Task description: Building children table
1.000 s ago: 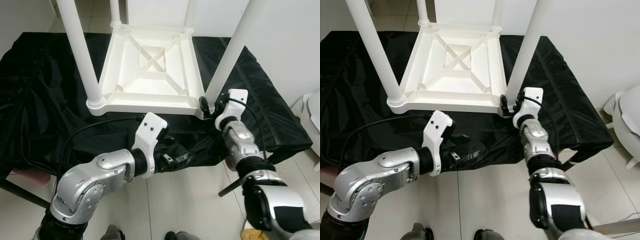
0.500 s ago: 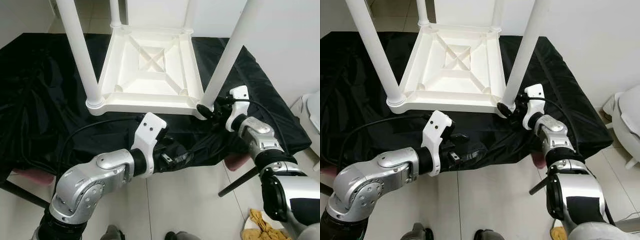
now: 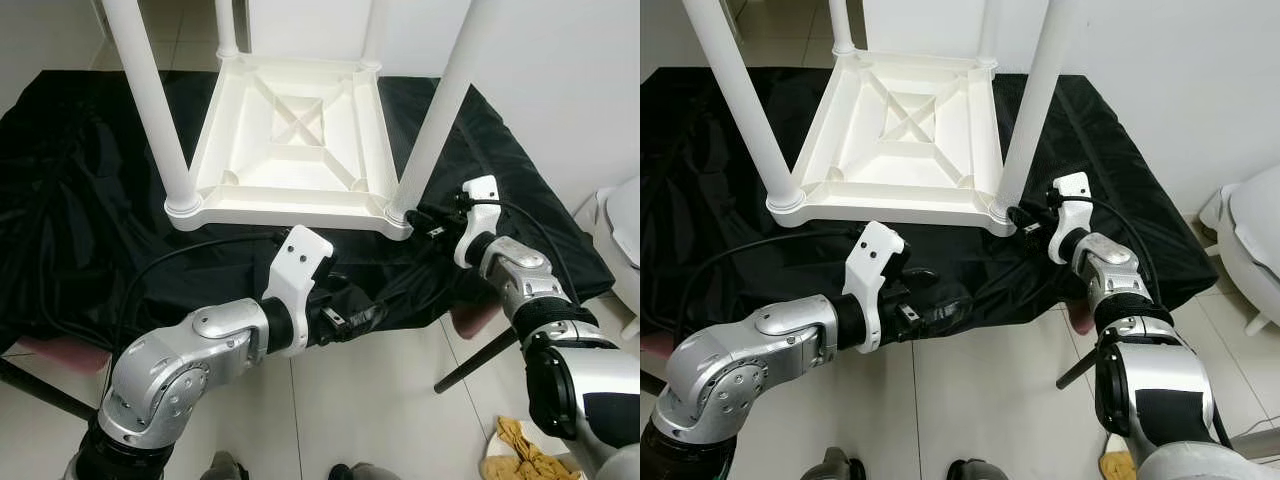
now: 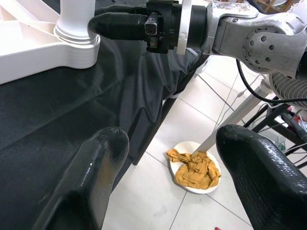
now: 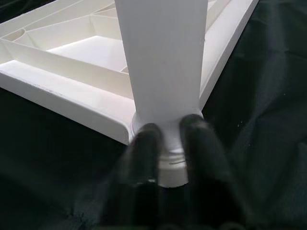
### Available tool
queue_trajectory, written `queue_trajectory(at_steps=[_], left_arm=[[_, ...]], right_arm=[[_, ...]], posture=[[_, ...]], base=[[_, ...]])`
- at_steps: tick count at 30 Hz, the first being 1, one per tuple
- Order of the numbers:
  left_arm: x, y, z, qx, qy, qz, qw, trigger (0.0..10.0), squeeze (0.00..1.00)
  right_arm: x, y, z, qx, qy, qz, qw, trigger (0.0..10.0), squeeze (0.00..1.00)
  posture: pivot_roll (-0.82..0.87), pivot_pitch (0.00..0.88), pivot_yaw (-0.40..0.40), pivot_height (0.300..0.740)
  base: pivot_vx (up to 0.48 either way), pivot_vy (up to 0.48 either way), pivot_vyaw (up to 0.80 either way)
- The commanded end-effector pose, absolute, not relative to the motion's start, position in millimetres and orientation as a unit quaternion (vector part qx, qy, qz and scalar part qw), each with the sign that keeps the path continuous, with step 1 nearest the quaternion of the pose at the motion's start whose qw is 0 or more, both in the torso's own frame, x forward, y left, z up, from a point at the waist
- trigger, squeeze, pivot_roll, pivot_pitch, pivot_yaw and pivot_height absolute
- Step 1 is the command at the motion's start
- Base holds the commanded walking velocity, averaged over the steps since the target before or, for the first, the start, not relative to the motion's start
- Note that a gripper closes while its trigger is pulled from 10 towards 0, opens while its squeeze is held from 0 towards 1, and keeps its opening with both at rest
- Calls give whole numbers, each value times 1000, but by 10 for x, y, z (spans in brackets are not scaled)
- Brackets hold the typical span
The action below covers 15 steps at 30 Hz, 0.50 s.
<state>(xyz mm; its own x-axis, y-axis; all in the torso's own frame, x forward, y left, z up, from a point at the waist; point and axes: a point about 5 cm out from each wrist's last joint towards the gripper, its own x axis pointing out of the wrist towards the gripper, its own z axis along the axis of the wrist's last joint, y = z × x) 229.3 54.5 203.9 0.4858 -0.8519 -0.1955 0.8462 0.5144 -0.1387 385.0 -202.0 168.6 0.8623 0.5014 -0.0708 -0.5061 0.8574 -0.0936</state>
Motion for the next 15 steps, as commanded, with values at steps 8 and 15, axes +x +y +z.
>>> queue_trajectory(at_steps=[8,15], left_arm=[[2246,520,2037,-11,125,-508,852,10000,0],[2242,520,2036,-11,127,-509,851,10000,0]], right_arm=[[3839,-1854,1584,-15,11,253,967,10000,0],[3848,-1905,1633,-13,-4,239,971,10000,1000]], posture=[[53,108,-33,740],[53,116,-33,740]], base=[[0,0,0],[0,0,0]])
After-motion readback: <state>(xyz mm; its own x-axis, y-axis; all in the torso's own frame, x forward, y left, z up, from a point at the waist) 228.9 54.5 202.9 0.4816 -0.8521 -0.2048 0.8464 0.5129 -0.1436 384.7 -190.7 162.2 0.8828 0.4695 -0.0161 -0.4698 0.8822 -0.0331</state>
